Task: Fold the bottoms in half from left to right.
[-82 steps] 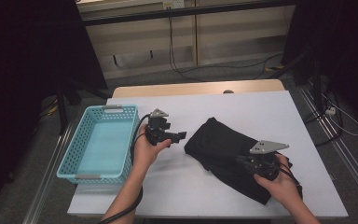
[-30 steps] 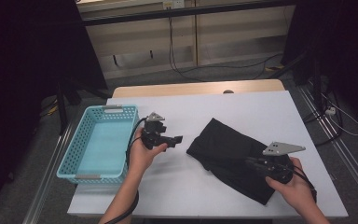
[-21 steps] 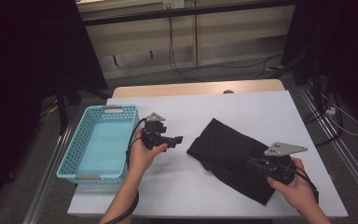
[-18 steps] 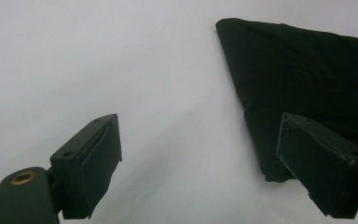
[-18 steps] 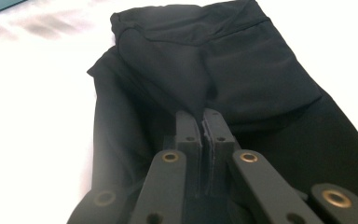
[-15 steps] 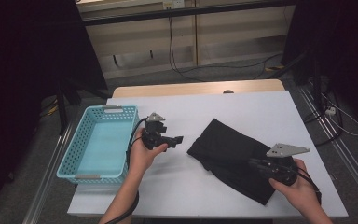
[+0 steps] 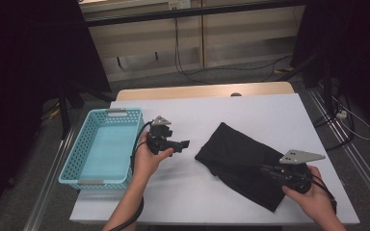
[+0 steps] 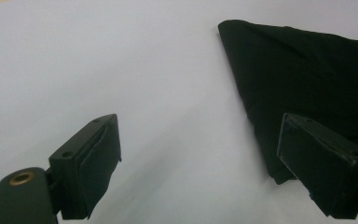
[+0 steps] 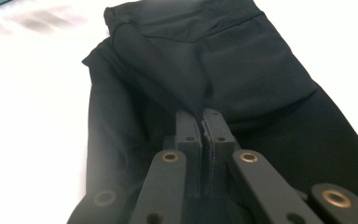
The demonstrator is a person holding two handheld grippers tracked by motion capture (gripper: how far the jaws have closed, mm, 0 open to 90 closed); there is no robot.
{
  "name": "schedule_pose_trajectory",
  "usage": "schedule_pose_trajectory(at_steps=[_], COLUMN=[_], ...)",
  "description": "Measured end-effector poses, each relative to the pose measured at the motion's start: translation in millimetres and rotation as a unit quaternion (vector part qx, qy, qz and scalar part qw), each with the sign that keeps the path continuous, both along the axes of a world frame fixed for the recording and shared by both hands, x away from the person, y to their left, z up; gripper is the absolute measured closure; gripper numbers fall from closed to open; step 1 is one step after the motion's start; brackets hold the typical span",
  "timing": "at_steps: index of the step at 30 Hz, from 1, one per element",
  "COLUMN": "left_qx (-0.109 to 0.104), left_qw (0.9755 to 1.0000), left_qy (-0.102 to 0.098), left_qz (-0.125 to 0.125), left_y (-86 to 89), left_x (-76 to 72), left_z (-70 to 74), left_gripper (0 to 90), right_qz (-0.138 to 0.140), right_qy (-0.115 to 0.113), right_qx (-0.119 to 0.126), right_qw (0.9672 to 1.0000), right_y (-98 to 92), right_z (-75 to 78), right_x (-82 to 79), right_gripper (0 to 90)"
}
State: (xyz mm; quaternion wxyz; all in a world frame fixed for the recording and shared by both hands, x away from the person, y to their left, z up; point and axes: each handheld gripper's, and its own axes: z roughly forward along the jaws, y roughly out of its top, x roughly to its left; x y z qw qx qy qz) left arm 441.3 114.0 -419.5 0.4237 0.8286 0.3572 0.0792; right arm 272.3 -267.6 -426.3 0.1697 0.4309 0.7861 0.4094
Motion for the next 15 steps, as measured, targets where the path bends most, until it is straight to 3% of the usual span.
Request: schedule_pose_trajectory(at_steps=[9, 13, 15], left_qx=[0.005, 0.003, 0.011], left_qw=[1.0000, 1.0000, 0.9999], left_qy=[0.001, 0.000, 0.003], left_qz=[-0.004, -0.001, -0.012], left_y=[-2.2, -3.8, -6.0], left_x=[-0.4, -1.1, -1.3], left_z=[-1.6, -2.3, -4.3], left_gripper=[13.1, 13.1, 13.0], right_qz=[-0.005, -0.010, -0.010], right_qy=[-0.007, -0.008, -0.008], right_qx=[-0.001, 0.002, 0.002], right_qw=[1.0000, 0.9999, 0.9999], right_y=[-7.0, -12.1, -15.5], right_z=[3.1, 5.6, 6.3], right_x=[-5.8, -12.8, -19.3], right_gripper=[86.8, 86.8, 86.8])
